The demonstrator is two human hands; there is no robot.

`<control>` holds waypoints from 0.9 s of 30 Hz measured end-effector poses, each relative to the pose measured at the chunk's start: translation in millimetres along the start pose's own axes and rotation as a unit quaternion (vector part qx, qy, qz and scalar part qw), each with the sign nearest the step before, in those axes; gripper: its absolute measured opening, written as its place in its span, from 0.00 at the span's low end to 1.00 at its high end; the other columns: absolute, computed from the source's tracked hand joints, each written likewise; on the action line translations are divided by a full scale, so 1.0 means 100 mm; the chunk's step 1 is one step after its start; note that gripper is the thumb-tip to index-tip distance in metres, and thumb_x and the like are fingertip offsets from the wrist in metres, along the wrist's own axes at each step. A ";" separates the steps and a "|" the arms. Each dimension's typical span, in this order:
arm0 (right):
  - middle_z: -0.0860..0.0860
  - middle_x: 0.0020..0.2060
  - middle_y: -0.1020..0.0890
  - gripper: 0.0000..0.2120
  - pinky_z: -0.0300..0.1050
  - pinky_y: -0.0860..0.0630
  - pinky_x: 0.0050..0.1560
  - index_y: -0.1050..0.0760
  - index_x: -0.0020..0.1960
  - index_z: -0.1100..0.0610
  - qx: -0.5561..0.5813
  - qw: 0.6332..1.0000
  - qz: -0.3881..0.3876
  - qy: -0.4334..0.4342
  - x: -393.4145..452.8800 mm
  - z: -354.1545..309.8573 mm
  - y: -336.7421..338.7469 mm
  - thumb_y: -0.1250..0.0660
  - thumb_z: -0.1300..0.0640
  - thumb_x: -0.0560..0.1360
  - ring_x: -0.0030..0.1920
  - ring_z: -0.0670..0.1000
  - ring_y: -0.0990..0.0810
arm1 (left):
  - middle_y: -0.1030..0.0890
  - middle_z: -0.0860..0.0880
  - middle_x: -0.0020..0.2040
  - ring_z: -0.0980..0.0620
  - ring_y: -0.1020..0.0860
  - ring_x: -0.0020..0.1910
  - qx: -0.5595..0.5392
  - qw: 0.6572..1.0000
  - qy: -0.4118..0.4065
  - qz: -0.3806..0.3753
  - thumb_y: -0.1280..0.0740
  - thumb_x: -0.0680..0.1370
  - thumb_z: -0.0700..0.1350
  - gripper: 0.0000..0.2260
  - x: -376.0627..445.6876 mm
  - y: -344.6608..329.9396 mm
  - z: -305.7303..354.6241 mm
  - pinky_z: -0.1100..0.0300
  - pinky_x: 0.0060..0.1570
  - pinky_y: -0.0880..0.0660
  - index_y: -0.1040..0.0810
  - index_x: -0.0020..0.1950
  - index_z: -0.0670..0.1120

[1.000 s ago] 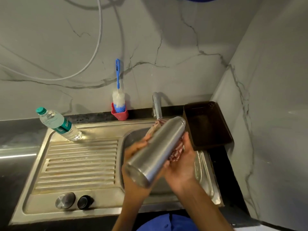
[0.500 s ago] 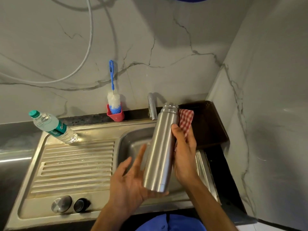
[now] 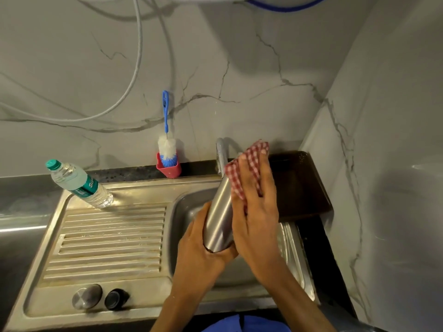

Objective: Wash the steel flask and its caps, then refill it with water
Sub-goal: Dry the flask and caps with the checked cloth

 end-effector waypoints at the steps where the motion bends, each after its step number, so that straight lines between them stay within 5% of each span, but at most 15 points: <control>1: 0.52 0.84 0.50 0.28 0.64 0.38 0.78 0.46 0.83 0.47 -0.069 0.997 -0.019 0.030 -0.01 -0.04 -0.07 0.43 0.54 0.85 0.82 0.62 0.47 | 0.20 0.57 0.67 0.63 0.20 0.60 0.016 1.000 0.004 0.007 0.19 0.64 0.66 0.47 0.01 -0.01 -0.01 0.68 0.57 0.21 0.35 0.79 0.58; 4: 0.57 0.83 0.45 0.31 0.74 0.43 0.77 0.38 0.82 0.54 -0.244 0.959 -0.095 0.105 -0.12 -0.06 -0.30 0.38 0.50 0.80 0.82 0.68 0.51 | 0.23 0.52 0.72 0.60 0.23 0.63 0.116 0.992 -0.013 0.037 0.34 0.67 0.68 0.43 0.03 0.00 0.02 0.66 0.60 0.25 0.36 0.81 0.57; 6: 0.57 0.76 0.30 0.26 0.73 0.43 0.76 0.26 0.74 0.55 -0.287 0.937 -0.114 0.165 -0.12 -0.10 -0.31 0.38 0.46 0.79 0.80 0.64 0.39 | 0.20 0.48 0.68 0.50 0.20 0.60 0.198 0.977 -0.052 0.053 0.35 0.69 0.67 0.39 0.02 0.02 0.07 0.56 0.52 0.20 0.34 0.79 0.55; 9: 0.50 0.58 0.16 0.20 0.63 0.34 0.72 0.18 0.60 0.50 -0.312 0.903 -0.211 0.207 0.12 -0.10 -0.23 0.43 0.42 0.81 0.63 0.54 0.21 | 0.19 0.45 0.59 0.46 0.20 0.51 0.300 0.941 -0.139 0.072 0.28 0.68 0.64 0.37 -0.02 0.12 0.11 0.59 0.42 0.25 0.31 0.75 0.53; 12: 0.46 0.45 0.15 0.17 0.53 0.20 0.55 0.18 0.58 0.48 -0.193 0.893 -0.405 0.040 0.45 0.23 -0.14 0.43 0.42 0.84 0.44 0.46 0.18 | 0.20 0.45 0.60 0.45 0.21 0.53 0.334 0.923 -0.174 0.079 0.15 0.61 0.55 0.45 -0.01 0.30 0.10 0.56 0.40 0.22 0.29 0.75 0.55; 14: 0.53 0.42 0.14 0.15 0.47 0.19 0.44 0.17 0.58 0.56 0.054 0.868 -0.476 -0.132 0.55 0.42 -0.11 0.37 0.48 0.83 0.40 0.52 0.17 | 0.21 0.46 0.61 0.46 0.22 0.55 0.314 0.927 -0.184 0.088 0.16 0.61 0.56 0.43 0.02 0.45 0.13 0.56 0.43 0.22 0.28 0.75 0.55; 17: 0.56 0.45 0.16 0.15 0.43 0.19 0.45 0.18 0.57 0.64 0.391 0.770 -0.370 -0.342 0.53 0.50 -0.04 0.35 0.53 0.80 0.44 0.54 0.18 | 0.21 0.51 0.60 0.52 0.22 0.54 0.181 0.968 -0.137 0.104 0.24 0.62 0.61 0.40 0.07 0.67 0.15 0.61 0.45 0.24 0.27 0.74 0.56; 20: 0.56 0.51 0.16 0.18 0.49 0.20 0.57 0.18 0.61 0.61 0.571 0.689 -0.243 -0.375 0.31 0.24 -0.15 0.40 0.52 0.82 0.51 0.54 0.17 | 0.19 0.57 0.59 0.57 0.18 0.53 0.039 0.991 -0.081 0.099 0.21 0.58 0.59 0.42 0.07 0.60 0.19 0.66 0.46 0.21 0.26 0.72 0.59; 23: 0.56 0.59 0.16 0.21 0.53 0.22 0.64 0.20 0.67 0.58 0.599 0.710 -0.119 -0.351 0.13 0.07 -0.20 0.40 0.48 0.82 0.61 0.56 0.18 | 0.16 0.61 0.56 0.60 0.16 0.52 -0.084 0.993 -0.011 0.083 0.14 0.59 0.47 0.41 0.01 0.33 0.18 0.67 0.46 0.19 0.25 0.68 0.66; 25: 0.50 0.63 0.17 0.22 0.53 0.24 0.65 0.26 0.73 0.47 0.542 0.769 -0.098 -0.323 0.02 0.03 -0.23 0.38 0.45 0.79 0.65 0.51 0.18 | 0.15 0.60 0.54 0.57 0.15 0.49 -0.140 0.988 0.031 0.062 0.15 0.62 0.40 0.38 -0.04 0.12 0.17 0.60 0.47 0.16 0.24 0.64 0.67; 27: 0.42 0.69 0.21 0.23 0.54 0.24 0.68 0.31 0.74 0.36 0.455 0.839 -0.115 -0.274 -0.07 -0.01 -0.27 0.36 0.44 0.80 0.68 0.46 0.21 | 0.13 0.54 0.52 0.52 0.13 0.48 -0.208 0.975 0.074 0.039 0.17 0.62 0.45 0.33 -0.07 0.00 0.14 0.50 0.47 0.14 0.22 0.63 0.63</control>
Point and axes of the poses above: each hand's wrist, its own x-axis towards the middle knuckle, its own y-axis out of the back of the hand, z = x × y, the point moved 10 cm from there along x, towards the middle knuckle
